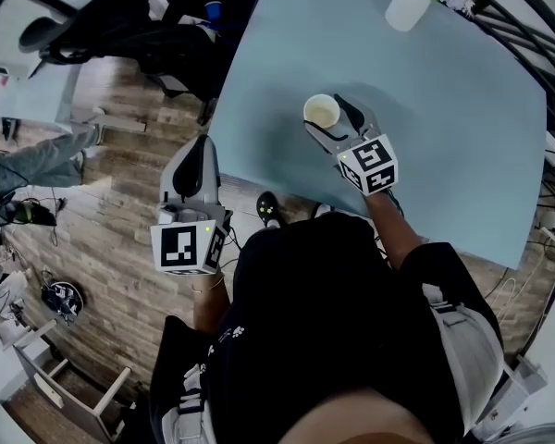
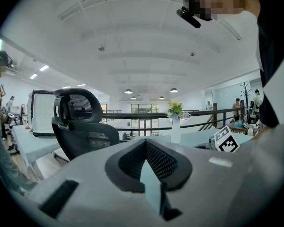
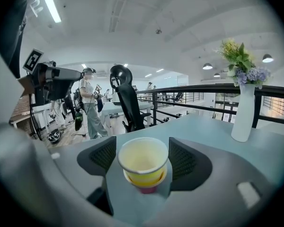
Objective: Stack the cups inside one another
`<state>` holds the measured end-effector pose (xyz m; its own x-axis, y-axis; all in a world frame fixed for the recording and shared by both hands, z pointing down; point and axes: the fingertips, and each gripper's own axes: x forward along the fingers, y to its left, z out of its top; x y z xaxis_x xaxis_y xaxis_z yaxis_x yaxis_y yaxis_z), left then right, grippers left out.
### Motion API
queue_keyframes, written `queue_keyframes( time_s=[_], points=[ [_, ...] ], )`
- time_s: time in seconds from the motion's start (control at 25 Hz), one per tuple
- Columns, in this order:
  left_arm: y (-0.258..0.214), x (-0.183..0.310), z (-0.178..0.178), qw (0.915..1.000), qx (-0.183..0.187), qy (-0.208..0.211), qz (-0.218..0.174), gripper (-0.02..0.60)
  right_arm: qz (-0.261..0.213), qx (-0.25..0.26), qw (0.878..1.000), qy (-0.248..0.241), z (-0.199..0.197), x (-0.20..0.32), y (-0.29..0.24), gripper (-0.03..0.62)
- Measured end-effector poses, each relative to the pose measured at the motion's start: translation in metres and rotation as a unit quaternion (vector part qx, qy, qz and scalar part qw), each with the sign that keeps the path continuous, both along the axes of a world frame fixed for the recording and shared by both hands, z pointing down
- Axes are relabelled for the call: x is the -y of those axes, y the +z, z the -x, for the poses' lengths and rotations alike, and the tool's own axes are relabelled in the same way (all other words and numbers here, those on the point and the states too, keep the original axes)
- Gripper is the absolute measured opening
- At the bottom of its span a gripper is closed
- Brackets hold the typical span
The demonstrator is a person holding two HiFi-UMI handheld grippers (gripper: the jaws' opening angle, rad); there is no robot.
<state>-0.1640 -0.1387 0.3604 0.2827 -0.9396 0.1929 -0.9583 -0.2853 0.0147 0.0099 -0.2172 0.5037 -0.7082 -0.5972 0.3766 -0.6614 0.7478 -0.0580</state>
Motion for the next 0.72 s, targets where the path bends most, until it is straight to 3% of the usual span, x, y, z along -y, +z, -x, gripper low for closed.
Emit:
queue_keyframes(
  time_s=[0.32,0.72],
  points=[
    [0.000,-0.001,0.000,1.0000,0.002,0.001,0.004,-0.011,-0.016,0.026,0.999,0.012,-0.002,-0.003,-0.019,0.344],
    [0.006,0.002,-0.009,0.9997,-0.003,0.022,0.003,-0.011,-0.052,0.060,0.996,0.028,-0.010,-0.008,-0.048,0.210]
  ],
)
